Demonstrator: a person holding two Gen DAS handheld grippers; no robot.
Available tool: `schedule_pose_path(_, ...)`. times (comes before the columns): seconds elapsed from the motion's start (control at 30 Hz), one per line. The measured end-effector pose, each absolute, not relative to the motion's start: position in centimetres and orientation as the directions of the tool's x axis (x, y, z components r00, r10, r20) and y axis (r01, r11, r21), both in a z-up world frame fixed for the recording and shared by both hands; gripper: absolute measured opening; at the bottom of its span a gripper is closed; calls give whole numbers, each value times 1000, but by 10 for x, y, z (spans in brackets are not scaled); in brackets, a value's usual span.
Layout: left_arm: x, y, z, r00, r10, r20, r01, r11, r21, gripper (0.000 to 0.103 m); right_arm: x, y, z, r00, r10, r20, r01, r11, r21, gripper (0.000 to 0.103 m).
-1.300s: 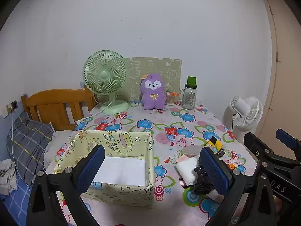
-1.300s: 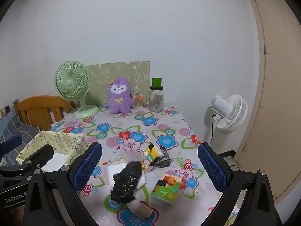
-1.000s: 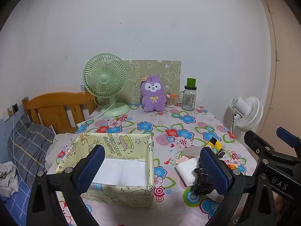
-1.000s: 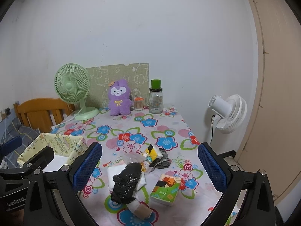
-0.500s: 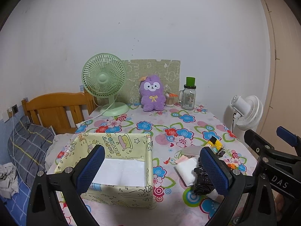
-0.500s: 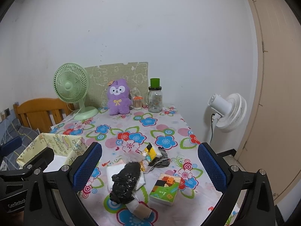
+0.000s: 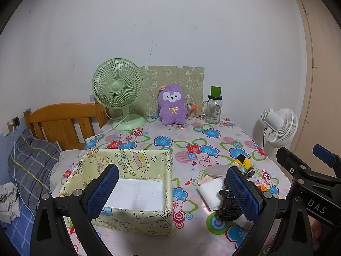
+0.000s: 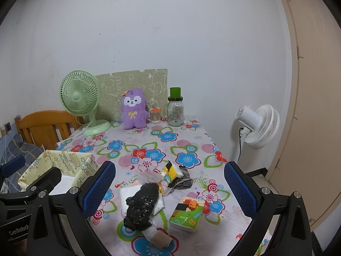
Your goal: Organize soft objects
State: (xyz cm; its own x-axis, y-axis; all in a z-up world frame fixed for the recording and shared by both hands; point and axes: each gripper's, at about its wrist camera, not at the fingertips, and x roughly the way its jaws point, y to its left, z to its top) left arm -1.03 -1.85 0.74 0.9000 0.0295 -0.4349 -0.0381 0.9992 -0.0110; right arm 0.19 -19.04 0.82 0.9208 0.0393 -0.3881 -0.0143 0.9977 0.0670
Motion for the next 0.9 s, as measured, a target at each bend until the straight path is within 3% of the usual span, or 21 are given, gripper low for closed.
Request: schedule_pose_path(0.9, 0, -22, -3, 887, 29, -461, -37, 999, -9, 101, 7, -192, 3, 917, 38, -397, -11, 998, 69, 103)
